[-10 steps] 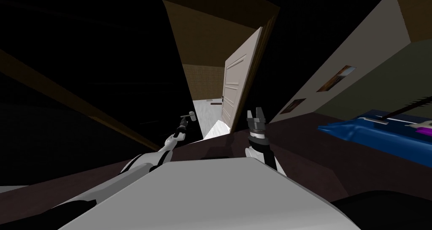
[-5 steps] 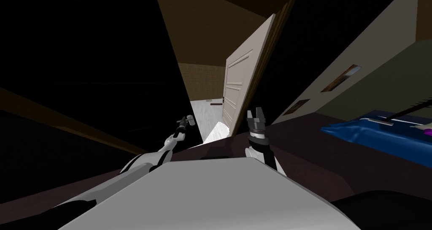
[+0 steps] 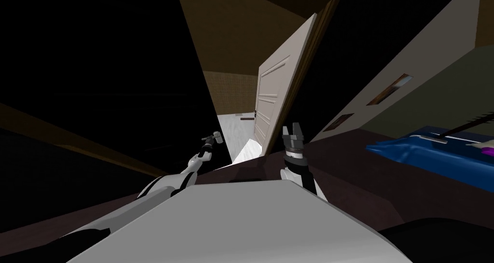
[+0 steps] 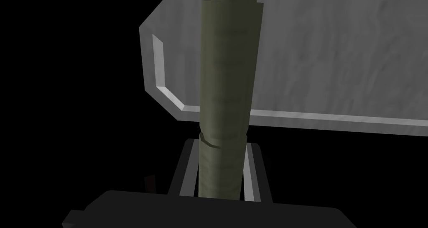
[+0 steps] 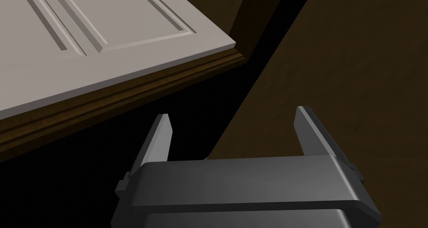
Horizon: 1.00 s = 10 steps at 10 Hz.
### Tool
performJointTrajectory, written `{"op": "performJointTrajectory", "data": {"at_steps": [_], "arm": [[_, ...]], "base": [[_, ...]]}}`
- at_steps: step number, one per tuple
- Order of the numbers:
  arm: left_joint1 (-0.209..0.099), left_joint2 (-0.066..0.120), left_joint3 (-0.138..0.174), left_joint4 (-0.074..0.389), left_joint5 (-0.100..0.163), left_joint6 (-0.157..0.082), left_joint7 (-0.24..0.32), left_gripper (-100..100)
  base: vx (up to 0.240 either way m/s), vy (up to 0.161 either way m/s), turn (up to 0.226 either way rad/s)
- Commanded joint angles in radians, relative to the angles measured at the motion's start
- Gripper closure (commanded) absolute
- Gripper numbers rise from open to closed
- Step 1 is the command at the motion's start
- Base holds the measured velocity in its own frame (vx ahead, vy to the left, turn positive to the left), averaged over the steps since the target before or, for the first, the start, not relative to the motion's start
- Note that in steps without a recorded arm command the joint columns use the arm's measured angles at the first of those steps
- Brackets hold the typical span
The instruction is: Push the door open
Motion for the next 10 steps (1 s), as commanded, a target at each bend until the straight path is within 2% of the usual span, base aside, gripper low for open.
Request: {"op": "performJointTrajectory", "data": {"at_steps": [1, 3, 10], "arm": [[0.000, 0.000, 0.000, 0.000, 0.000, -0.001, 0.000, 100], [0.000, -0.003, 0.004, 0.001, -0.001, 0.001, -0.004, 100], [-0.006, -0.014, 0.031, 0.003, -0.006, 0.005, -0.023, 100]], "base": [[-0.005, -0.001, 0.002], [0.061, 0.001, 0.045], [0.193, -0.020, 0.114]]}}
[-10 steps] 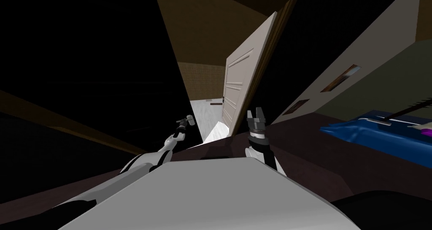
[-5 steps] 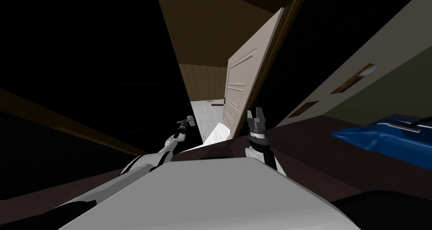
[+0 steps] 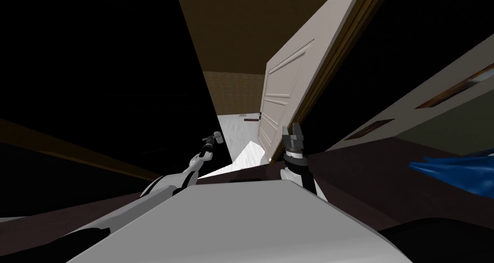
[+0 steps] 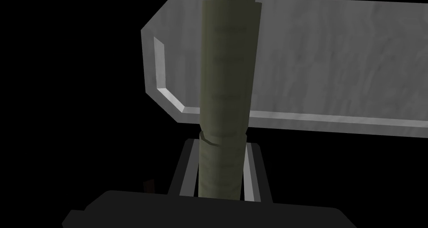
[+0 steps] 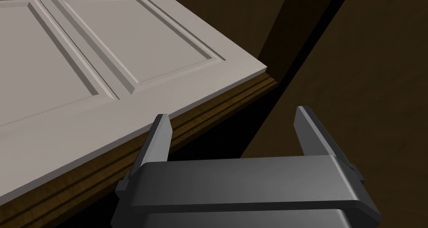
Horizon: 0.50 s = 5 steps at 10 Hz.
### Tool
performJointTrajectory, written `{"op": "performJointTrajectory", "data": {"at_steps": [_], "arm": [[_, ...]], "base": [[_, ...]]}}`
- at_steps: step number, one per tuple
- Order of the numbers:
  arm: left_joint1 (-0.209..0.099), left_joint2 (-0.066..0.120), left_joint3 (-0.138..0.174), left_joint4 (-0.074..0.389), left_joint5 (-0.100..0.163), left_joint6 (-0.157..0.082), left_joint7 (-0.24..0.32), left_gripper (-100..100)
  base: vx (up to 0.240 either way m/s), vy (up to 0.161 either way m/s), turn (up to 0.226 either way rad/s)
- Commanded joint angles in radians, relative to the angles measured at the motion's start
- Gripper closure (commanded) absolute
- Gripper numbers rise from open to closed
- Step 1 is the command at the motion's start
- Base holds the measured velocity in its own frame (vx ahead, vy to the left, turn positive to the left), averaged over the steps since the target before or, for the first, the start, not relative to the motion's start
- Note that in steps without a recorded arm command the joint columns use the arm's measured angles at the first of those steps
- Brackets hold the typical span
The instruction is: Push the door open
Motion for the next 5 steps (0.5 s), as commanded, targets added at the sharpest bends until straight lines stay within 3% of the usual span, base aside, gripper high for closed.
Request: {"op": "performJointTrajectory", "data": {"at_steps": [1, 5], "arm": [[0.003, 0.003, 0.012, -0.009, 0.000, 0.006, -0.007, 100], [-0.002, -0.006, 0.035, -0.008, -0.005, 0.009, -0.024, 100]], "base": [[0.211, -0.054, 0.159], [0.194, -0.037, 0.151]]}}
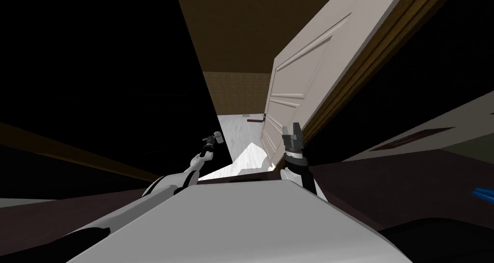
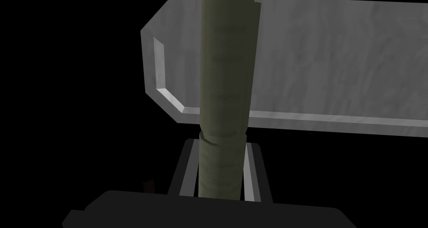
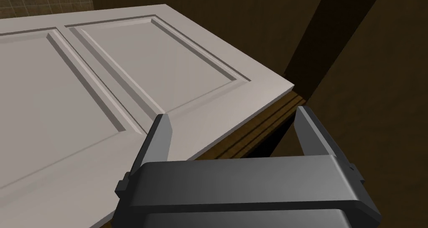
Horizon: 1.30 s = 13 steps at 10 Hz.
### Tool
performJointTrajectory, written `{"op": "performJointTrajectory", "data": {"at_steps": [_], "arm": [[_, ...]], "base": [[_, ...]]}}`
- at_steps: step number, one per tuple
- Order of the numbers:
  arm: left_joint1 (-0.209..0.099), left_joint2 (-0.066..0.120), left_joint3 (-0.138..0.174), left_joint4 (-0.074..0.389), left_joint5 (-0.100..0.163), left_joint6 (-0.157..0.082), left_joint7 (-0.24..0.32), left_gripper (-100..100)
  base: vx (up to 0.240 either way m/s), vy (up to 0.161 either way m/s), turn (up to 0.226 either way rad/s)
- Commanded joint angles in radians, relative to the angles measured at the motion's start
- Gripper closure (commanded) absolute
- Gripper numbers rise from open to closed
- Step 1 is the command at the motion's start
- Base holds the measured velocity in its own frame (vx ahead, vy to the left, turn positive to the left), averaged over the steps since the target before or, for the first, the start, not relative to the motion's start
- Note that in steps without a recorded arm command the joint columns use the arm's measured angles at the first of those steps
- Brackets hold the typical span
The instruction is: Push the door open
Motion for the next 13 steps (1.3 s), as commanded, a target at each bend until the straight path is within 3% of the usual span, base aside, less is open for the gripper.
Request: {"op": "performJointTrajectory", "data": {"at_steps": [1, 13], "arm": [[0.002, 0.006, 0.017, -0.009, 0.000, 0.005, -0.008, 100], [-0.015, -0.024, 0.090, -0.003, -0.014, 0.015, -0.061, 100]], "base": [[0.190, -0.068, 0.198], [0.193, -0.077, 0.193]]}}
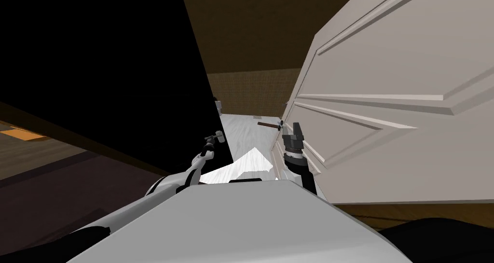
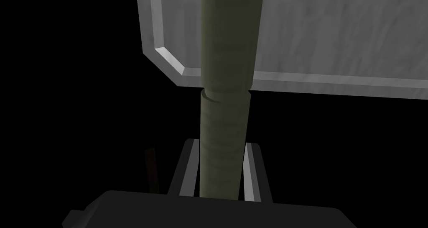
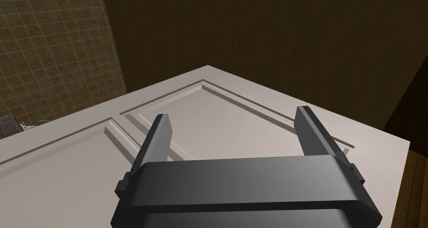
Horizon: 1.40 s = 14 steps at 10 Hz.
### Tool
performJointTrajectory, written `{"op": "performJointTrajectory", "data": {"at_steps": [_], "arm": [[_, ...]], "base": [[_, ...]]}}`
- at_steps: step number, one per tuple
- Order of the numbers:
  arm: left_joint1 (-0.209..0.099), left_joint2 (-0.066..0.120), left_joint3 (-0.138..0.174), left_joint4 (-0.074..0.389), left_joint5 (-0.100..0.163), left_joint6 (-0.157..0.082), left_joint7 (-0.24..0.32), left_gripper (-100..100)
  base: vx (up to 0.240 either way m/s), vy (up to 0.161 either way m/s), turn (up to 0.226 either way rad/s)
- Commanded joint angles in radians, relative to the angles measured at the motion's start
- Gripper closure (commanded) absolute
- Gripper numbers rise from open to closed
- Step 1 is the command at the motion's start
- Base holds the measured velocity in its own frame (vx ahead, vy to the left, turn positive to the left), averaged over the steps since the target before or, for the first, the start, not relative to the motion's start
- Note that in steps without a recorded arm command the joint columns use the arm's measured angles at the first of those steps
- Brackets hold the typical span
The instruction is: Push the door open
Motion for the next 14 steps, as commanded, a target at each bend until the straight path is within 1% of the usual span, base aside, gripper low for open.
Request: {"op": "performJointTrajectory", "data": {"at_steps": [1, 6, 7, 8, 11, 12, 14], "arm": [[-0.003, 0.004, 0.015, 0.000, 0.001, -0.003, -0.010, 100], [-0.007, -0.004, 0.035, 0.002, -0.003, 0.000, -0.024, 100], [-0.003, 0.000, 0.035, 0.005, -0.002, 0.001, -0.023, 100], [0.000, 0.007, 0.049, 0.006, 0.004, -0.001, -0.029, 100], [0.004, 0.015, 0.068, 0.009, 0.012, -0.001, -0.037, 100], [0.004, 0.015, 0.068, 0.009, 0.012, -0.001, -0.037, 100], [0.010, 0.026, 0.092, 0.012, 0.022, -0.003, -0.048, 100]], "base": [[0.164, -0.085, 0.125], [0.185, -0.105, 0.136], [0.070, -0.029, 0.057], [0.127, -0.029, 0.043], [0.173, -0.044, 0.049], [0.122, -0.031, 0.031], [0.168, -0.054, 0.049]]}}
